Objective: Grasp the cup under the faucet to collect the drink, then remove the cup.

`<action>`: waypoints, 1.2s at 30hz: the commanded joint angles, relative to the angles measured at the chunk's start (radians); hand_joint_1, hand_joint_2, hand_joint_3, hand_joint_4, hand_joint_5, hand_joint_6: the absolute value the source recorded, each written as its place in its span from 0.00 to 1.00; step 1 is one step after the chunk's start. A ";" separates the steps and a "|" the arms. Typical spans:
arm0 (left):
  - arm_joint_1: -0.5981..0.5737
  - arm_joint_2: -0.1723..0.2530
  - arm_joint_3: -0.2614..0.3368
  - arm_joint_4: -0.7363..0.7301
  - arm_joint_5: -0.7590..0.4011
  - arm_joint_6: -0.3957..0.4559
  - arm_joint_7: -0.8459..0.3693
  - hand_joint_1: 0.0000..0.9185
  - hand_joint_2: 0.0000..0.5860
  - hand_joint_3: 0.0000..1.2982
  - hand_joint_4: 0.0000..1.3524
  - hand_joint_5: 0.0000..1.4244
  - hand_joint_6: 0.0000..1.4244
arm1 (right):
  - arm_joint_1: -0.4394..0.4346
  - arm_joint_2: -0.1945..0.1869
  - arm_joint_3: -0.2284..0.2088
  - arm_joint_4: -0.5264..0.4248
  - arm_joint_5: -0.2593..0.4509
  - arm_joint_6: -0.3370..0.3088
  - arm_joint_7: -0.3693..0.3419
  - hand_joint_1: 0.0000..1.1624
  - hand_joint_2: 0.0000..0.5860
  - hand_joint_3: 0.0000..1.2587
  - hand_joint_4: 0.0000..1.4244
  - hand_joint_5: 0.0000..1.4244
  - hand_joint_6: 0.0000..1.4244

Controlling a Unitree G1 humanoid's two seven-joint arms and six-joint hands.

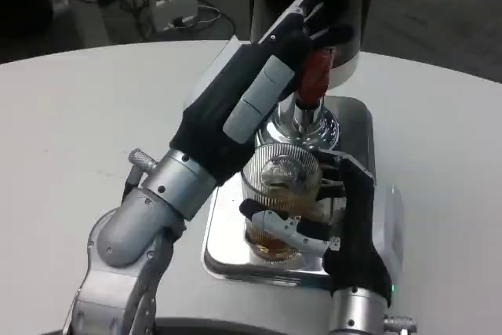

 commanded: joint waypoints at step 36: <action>0.223 0.205 0.116 -0.362 0.299 -0.229 0.131 0.04 0.02 0.11 0.12 0.15 0.11 | 0.214 0.029 0.077 -0.275 -0.016 0.009 0.052 0.80 0.10 0.73 0.73 0.85 0.98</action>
